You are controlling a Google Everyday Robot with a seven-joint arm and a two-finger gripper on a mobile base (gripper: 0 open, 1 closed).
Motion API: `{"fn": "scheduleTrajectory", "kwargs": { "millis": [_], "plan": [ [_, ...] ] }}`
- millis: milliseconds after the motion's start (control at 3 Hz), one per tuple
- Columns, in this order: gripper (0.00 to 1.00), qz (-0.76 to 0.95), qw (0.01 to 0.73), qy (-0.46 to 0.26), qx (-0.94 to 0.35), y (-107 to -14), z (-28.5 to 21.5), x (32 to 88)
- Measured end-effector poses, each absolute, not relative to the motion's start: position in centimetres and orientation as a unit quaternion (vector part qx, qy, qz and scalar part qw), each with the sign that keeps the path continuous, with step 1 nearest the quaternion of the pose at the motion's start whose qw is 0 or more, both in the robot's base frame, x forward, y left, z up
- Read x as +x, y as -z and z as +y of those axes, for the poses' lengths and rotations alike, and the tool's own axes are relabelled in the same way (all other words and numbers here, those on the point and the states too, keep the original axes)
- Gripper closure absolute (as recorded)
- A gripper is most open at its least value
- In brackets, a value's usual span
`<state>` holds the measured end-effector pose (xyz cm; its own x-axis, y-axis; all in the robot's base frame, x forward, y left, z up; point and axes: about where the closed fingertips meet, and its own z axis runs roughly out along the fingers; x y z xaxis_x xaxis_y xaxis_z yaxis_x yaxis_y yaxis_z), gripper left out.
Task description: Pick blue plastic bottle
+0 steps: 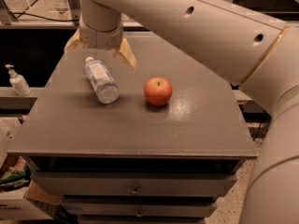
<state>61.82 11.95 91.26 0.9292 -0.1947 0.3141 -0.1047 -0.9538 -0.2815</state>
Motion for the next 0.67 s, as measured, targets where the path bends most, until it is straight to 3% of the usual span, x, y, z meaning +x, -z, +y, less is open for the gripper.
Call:
{"fn": "scheduleTrajectory", "kwargs": {
  "millis": [667],
  "plan": [
    [0.0,0.018,0.061,0.2,-0.978,-87.9,14.0,63.3]
  ]
}}
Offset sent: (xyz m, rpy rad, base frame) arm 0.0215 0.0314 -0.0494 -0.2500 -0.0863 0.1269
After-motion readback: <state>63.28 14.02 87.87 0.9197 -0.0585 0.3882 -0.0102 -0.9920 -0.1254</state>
